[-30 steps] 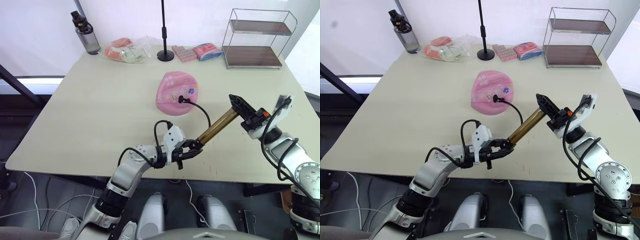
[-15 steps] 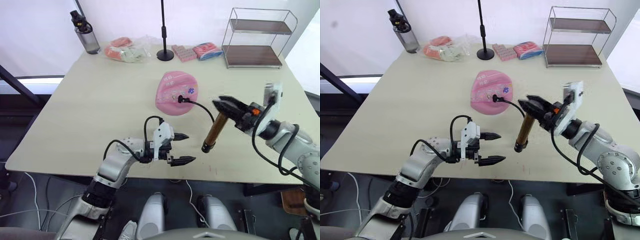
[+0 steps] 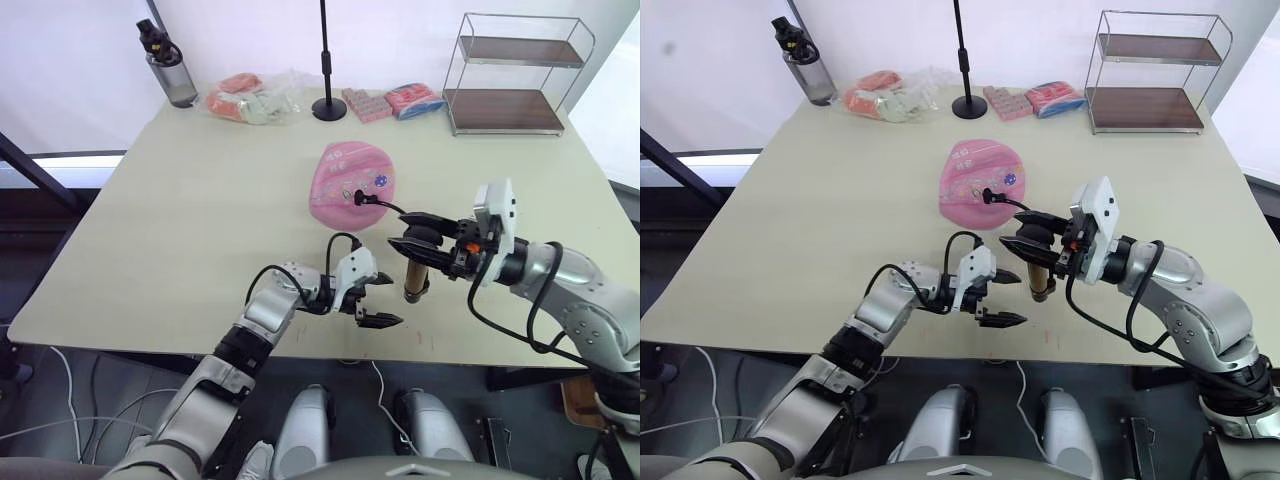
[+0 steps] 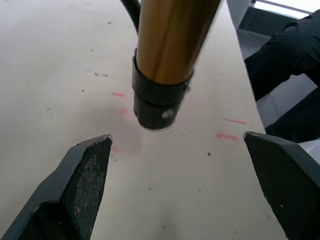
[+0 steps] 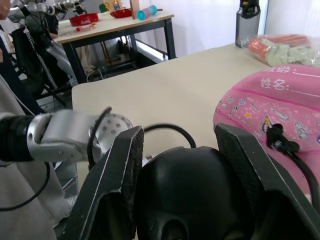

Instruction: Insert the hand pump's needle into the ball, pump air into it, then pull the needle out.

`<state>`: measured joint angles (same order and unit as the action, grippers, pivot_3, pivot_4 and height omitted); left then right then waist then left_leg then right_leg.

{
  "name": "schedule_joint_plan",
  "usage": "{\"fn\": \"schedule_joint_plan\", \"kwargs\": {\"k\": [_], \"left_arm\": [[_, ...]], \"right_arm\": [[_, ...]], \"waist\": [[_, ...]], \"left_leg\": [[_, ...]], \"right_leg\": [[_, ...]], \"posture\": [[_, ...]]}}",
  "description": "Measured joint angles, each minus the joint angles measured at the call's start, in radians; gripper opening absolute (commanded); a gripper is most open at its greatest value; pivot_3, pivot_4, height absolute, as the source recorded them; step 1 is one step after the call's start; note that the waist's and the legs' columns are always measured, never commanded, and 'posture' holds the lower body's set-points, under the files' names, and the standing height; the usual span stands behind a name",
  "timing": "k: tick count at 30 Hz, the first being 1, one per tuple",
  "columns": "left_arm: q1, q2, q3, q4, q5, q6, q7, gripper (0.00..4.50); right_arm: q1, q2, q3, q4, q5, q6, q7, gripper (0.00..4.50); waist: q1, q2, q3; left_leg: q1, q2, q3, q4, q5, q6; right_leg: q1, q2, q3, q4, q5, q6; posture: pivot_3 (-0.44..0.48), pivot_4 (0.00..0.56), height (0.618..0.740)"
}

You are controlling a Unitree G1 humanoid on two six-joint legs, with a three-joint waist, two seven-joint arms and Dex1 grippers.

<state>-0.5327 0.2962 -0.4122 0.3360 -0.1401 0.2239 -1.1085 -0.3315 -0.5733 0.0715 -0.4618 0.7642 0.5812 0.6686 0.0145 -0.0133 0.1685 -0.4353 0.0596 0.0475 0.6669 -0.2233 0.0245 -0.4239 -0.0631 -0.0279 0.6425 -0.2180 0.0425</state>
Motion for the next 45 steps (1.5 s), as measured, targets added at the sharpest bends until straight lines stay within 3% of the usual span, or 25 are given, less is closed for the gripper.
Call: {"fn": "schedule_joint_plan", "kwargs": {"k": [6,19,20,22,23,25,28,37,45], "left_arm": [[-0.027,-0.050,0.000,0.098,0.034,-0.058,0.002,4.48],[-0.057,-0.132,0.001,0.265,0.092,-0.160,0.002,4.48],[-0.057,-0.134,0.001,0.267,0.099,-0.168,0.002,3.99],[-0.057,-0.139,0.004,0.278,0.102,-0.175,0.007,3.70],[-0.057,-0.149,0.012,0.292,0.107,-0.186,0.026,3.05],[-0.057,-0.154,0.017,0.301,0.108,-0.193,0.036,2.47],[-0.057,-0.169,0.038,0.325,0.111,-0.217,0.063,1.11],[-0.053,-0.196,0.048,0.356,0.128,-0.262,0.084,1.03],[-0.085,-0.250,0.034,0.420,0.177,-0.321,0.132,1.03]], "right_arm": [[0.080,0.045,0.022,0.022,-0.086,-0.044,0.003,1.79],[0.105,0.092,-0.001,0.071,-0.139,-0.127,-0.001,1.79],[0.105,0.093,-0.002,0.071,-0.140,-0.126,-0.002,1.79],[0.105,0.093,-0.002,0.071,-0.140,-0.126,-0.002,1.79],[0.105,0.093,-0.003,0.071,-0.141,-0.126,-0.003,1.79],[0.105,0.093,-0.003,0.071,-0.141,-0.126,-0.004,1.79],[0.105,0.095,-0.012,0.070,-0.140,-0.123,-0.016,1.79],[0.108,0.080,-0.053,0.065,-0.113,-0.080,-0.023,1.79],[0.103,-0.007,-0.165,0.028,0.013,0.031,-0.030,1.79]], "waist": [[0.000,0.000,0.000],[0.000,0.000,0.000],[0.000,0.000,0.000],[0.000,0.000,0.000],[0.000,0.000,0.000],[0.000,0.000,0.000],[0.001,0.000,0.000],[0.002,0.000,0.000],[0.001,-0.001,0.000]], "left_leg": [[0.000,0.000,0.000,0.001,0.000,0.000],[0.002,0.000,0.000,0.002,0.000,0.000],[0.002,0.000,0.000,0.002,0.000,0.000],[0.002,0.000,0.000,0.002,0.000,0.000],[0.002,0.000,0.000,0.002,0.000,0.000],[0.002,0.000,0.000,0.002,0.000,0.000],[0.002,0.000,0.000,0.002,0.000,0.000],[0.002,-0.001,0.000,0.002,0.000,0.000],[0.002,-0.001,-0.001,0.002,0.000,0.000]], "right_leg": [[0.000,-0.001,0.000,0.000,0.000,0.000],[0.002,0.000,0.000,0.000,0.000,0.000],[0.002,-0.001,0.000,0.000,0.000,0.000],[0.002,0.000,0.000,0.000,0.000,0.000],[0.002,0.000,0.000,0.000,0.000,0.000],[0.002,0.000,0.000,0.000,0.000,0.000],[0.003,-0.001,0.000,0.000,0.000,0.000],[0.003,-0.001,-0.001,0.000,0.000,0.000],[0.003,-0.001,-0.001,0.000,0.002,-0.002]], "posture": [[0.000,0.150,0.731],[0.000,0.150,0.731],[0.000,0.150,0.731],[0.000,0.150,0.731],[0.000,0.150,0.731],[0.000,0.150,0.731],[0.000,0.150,0.731],[0.000,0.150,0.731],[0.000,0.150,0.731]]}}
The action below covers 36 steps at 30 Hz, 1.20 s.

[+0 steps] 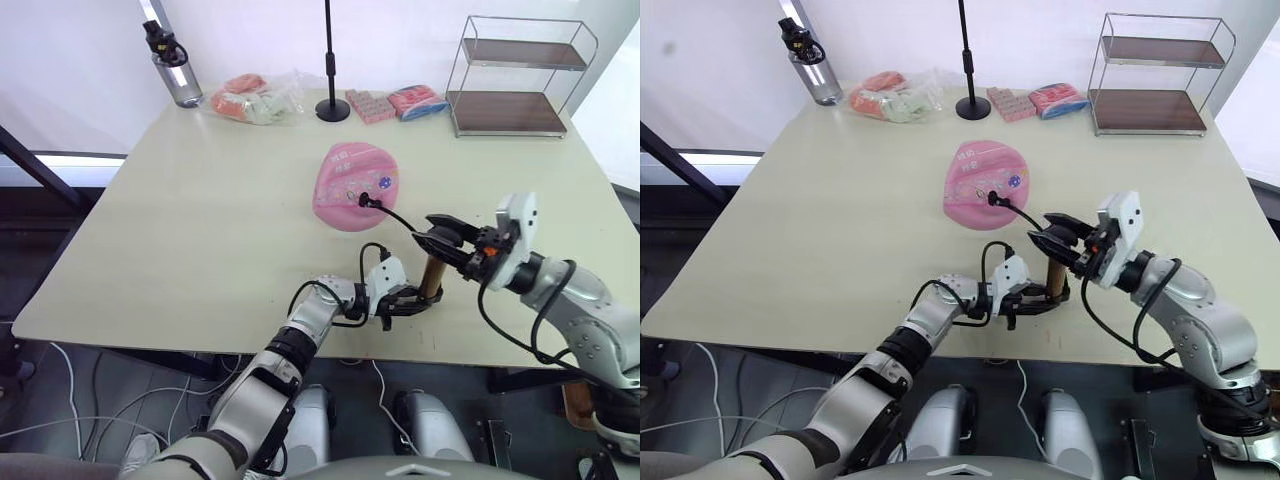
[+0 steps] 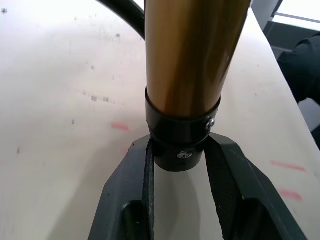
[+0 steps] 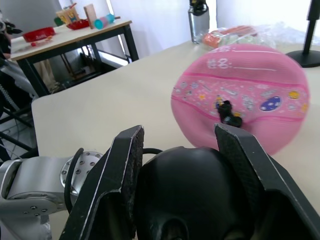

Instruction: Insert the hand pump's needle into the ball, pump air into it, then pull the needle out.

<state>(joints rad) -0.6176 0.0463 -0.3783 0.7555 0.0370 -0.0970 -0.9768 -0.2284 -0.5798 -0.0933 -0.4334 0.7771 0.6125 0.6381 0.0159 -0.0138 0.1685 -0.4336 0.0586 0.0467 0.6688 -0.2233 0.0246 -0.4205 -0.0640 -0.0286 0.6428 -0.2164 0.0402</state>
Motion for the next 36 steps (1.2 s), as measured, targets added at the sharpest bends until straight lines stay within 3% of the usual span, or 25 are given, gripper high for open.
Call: {"fn": "schedule_joint_plan", "kwargs": {"k": [20,29,36], "left_arm": [[-0.056,-0.060,0.010,0.162,0.009,-0.093,0.042,1.03],[-0.062,-0.068,0.014,0.200,0.020,-0.116,0.044,1.03],[-0.068,-0.072,0.013,0.250,0.060,-0.146,0.082,1.03]], "right_arm": [[-0.350,-0.300,-0.211,0.081,0.438,0.267,-0.037,1.79],[-0.320,-0.311,-0.235,0.110,0.459,0.281,-0.044,1.79],[-0.079,-0.154,-0.215,0.006,0.307,0.103,-0.034,1.79]], "waist": [[0.000,0.000,0.000],[0.002,0.000,0.000],[-0.001,-0.014,-0.016]], "left_leg": [[-0.001,-0.001,0.000,0.000,-0.001,0.001],[-0.001,-0.001,0.000,0.000,-0.001,0.001],[0.005,0.000,-0.003,0.001,-0.001,0.002]], "right_leg": [[0.000,-0.001,0.000,-0.001,0.001,-0.001],[0.000,-0.001,0.000,-0.001,0.001,-0.001],[0.007,-0.001,-0.003,-0.001,-0.002,0.003]], "posture": [[0.000,0.150,0.731],[0.000,0.150,0.731],[0.000,0.150,0.731]]}}
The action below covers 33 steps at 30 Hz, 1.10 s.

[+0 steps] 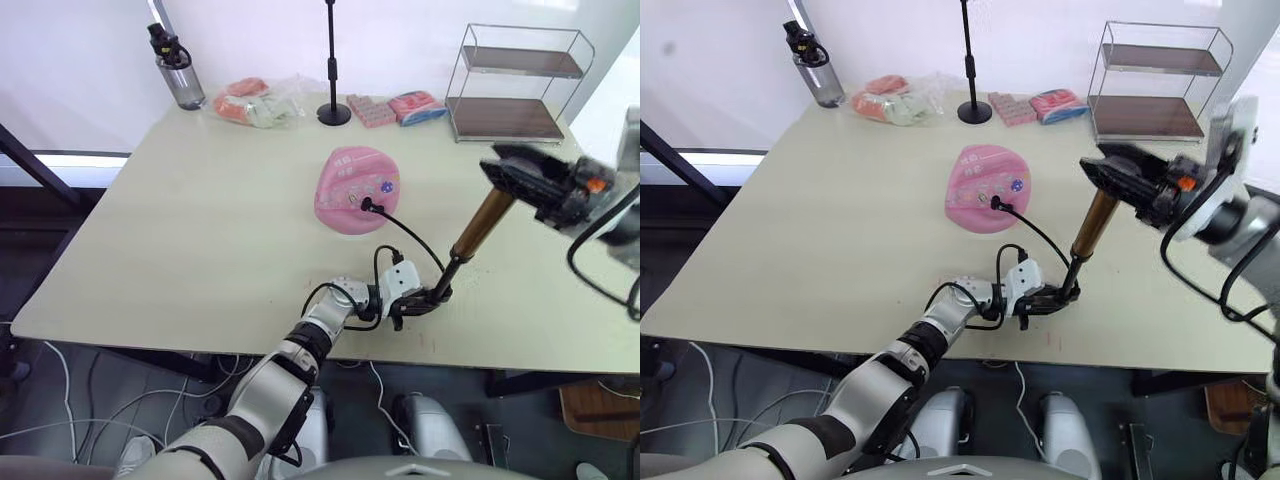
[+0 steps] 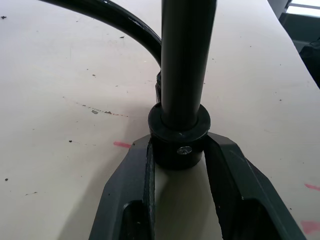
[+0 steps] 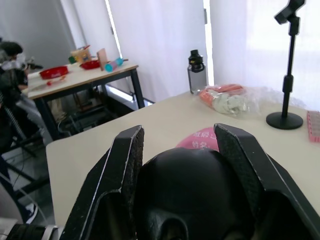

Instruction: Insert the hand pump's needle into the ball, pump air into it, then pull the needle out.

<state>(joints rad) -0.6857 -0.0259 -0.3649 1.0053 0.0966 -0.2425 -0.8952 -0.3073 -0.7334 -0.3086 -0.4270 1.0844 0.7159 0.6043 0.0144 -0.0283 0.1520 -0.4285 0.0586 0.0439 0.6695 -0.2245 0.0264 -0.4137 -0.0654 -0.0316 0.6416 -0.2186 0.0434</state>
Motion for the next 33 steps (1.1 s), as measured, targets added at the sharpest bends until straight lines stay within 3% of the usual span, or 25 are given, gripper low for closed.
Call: {"fn": "schedule_joint_plan", "kwargs": {"k": [4,13,17,24,33], "left_arm": [[0.001,-0.001,0.001,0.023,0.017,-0.015,0.015,1.03],[0.003,-0.007,0.002,0.048,0.023,-0.028,0.028,1.03],[0.000,-0.008,0.002,0.051,0.030,-0.028,0.029,1.03],[-0.013,-0.014,0.001,0.057,0.037,-0.027,0.021,1.03],[-0.024,-0.014,0.002,0.059,0.037,-0.023,-0.012,1.03]], "right_arm": [[0.104,0.040,0.100,-0.001,-0.147,-0.106,0.051,1.79],[0.197,0.169,0.270,0.130,-0.402,-0.337,0.089,1.79],[0.214,0.184,0.290,0.154,-0.456,-0.415,0.119,1.79],[0.157,0.086,0.232,0.120,-0.352,-0.245,0.150,1.79],[-0.038,-0.081,0.054,0.067,-0.049,0.035,0.122,1.79]], "waist": [[-0.001,-0.004,-0.013],[-0.001,-0.007,-0.026],[-0.001,-0.005,-0.027],[0.001,0.000,-0.025],[0.003,0.004,-0.020]], "left_leg": [[0.003,0.001,0.001,0.000,0.000,0.000],[0.006,0.001,0.002,-0.002,0.000,0.000],[0.006,0.001,0.002,-0.002,0.000,0.000],[0.004,-0.001,0.002,-0.002,0.000,0.000],[-0.003,-0.002,0.002,-0.002,-0.001,0.001]], "right_leg": [[0.001,-0.001,0.000,0.000,0.000,0.000],[0.002,-0.001,-0.001,0.000,-0.001,-0.001],[0.003,-0.001,0.000,0.000,-0.001,-0.001],[0.001,-0.005,-0.001,-0.001,0.000,-0.001],[-0.002,-0.005,-0.003,-0.003,0.000,-0.001]], "posture": [[0.000,0.150,0.731],[0.000,0.150,0.731],[0.000,0.150,0.731],[0.000,0.150,0.731],[0.000,0.150,0.731]]}}
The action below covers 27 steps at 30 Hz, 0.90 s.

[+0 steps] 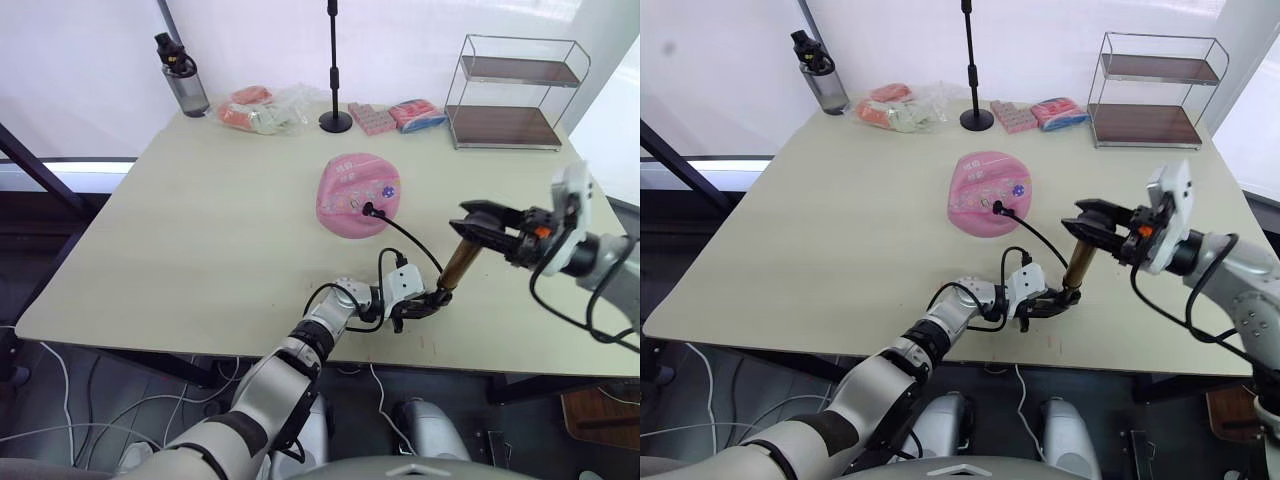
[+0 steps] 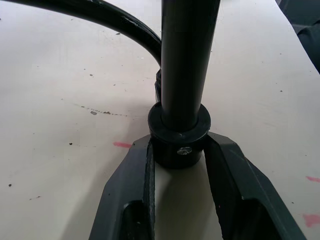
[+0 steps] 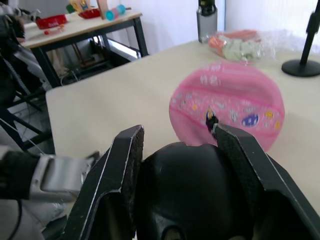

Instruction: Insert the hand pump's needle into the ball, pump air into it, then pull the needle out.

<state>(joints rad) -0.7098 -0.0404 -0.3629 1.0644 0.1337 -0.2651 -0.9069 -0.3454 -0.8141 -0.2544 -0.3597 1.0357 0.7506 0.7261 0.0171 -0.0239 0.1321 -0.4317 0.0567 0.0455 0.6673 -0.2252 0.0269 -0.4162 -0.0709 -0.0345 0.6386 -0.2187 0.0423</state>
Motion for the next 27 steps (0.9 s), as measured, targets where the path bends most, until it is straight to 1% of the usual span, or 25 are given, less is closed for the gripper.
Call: {"fn": "schedule_joint_plan", "kwargs": {"k": [5,7,9,12,15,18,19,22,24,27], "left_arm": [[-0.002,0.001,0.000,0.000,0.000,0.002,-0.006,1.03],[-0.004,0.001,0.000,0.000,0.000,0.003,-0.008,1.03],[-0.004,0.001,0.001,0.000,-0.001,0.003,-0.009,1.03],[-0.004,0.000,0.000,0.000,-0.001,0.003,-0.013,1.03],[0.001,-0.001,0.000,0.000,0.000,0.003,-0.014,1.03],[0.003,0.000,0.000,0.002,0.001,0.003,-0.008,1.03],[0.004,0.000,0.000,0.005,0.002,0.005,-0.005,1.03],[0.005,0.001,0.000,0.007,0.004,0.005,-0.003,1.03],[0.005,0.002,0.000,0.008,0.007,0.006,-0.002,1.03],[0.005,0.003,0.000,0.009,0.009,0.012,-0.001,1.03]], "right_arm": [[-0.113,-0.082,-0.085,0.012,0.153,0.100,-0.027,1.79],[-0.142,-0.112,-0.088,0.035,0.192,0.154,-0.057,1.79],[-0.156,-0.116,-0.088,0.051,0.208,0.175,-0.073,1.79],[-0.156,-0.109,-0.090,0.060,0.227,0.188,-0.104,1.79],[-0.082,-0.100,-0.107,0.015,0.203,0.166,-0.091,1.79],[0.001,-0.034,-0.095,-0.014,0.143,0.107,-0.083,1.79],[0.050,-0.005,-0.068,-0.025,0.089,0.063,-0.074,1.79],[0.118,0.036,-0.015,-0.035,0.005,-0.008,-0.052,1.79],[0.154,0.068,0.025,-0.034,-0.055,-0.054,-0.047,1.79],[0.201,0.137,0.092,-0.015,-0.166,-0.148,-0.049,1.79]], "waist": [[0.000,0.000,0.002],[0.000,-0.001,0.003],[0.000,0.000,0.003],[0.001,0.000,0.004],[0.001,-0.003,0.002],[-0.002,-0.006,0.000],[-0.002,-0.007,-0.002],[-0.003,-0.010,-0.005],[-0.003,-0.009,-0.007],[-0.003,-0.012,-0.012]], "left_leg": [[0.000,0.000,-0.001,0.000,0.000,0.000],[0.000,0.000,-0.001,0.000,0.000,0.000],[0.000,0.000,0.000,0.000,0.000,0.000],[-0.001,0.000,-0.001,0.000,-0.001,0.002],[0.000,0.000,-0.001,-0.001,-0.002,0.004],[0.001,0.000,-0.001,0.000,-0.003,0.004],[0.001,0.001,-0.001,-0.001,-0.003,0.004],[0.002,0.001,-0.003,-0.001,-0.003,0.004],[0.003,0.001,-0.005,-0.001,-0.003,0.004],[0.003,0.001,-0.008,-0.001,-0.003,0.004]], "right_leg": [[0.000,0.000,-0.001,0.000,0.000,0.000],[0.000,0.000,-0.001,-0.001,0.000,0.000],[0.000,-0.001,0.000,-0.001,0.002,-0.003],[0.000,-0.001,0.000,-0.002,0.002,-0.003],[0.003,0.000,-0.002,-0.005,0.001,-0.002],[0.004,0.000,-0.001,-0.005,0.001,-0.001],[0.004,0.000,-0.001,-0.005,-0.001,0.002],[0.004,0.000,-0.002,-0.005,-0.001,0.002],[0.004,0.000,-0.002,-0.005,-0.001,0.002],[0.005,0.000,-0.003,-0.006,-0.001,0.002]], "posture": [[0.000,0.150,0.731],[0.000,0.150,0.731],[0.000,0.150,0.731],[0.000,0.150,0.731],[0.000,0.150,0.731],[0.000,0.150,0.731],[0.000,0.150,0.731],[0.000,0.150,0.731],[0.000,0.150,0.731],[0.000,0.150,0.731]]}}
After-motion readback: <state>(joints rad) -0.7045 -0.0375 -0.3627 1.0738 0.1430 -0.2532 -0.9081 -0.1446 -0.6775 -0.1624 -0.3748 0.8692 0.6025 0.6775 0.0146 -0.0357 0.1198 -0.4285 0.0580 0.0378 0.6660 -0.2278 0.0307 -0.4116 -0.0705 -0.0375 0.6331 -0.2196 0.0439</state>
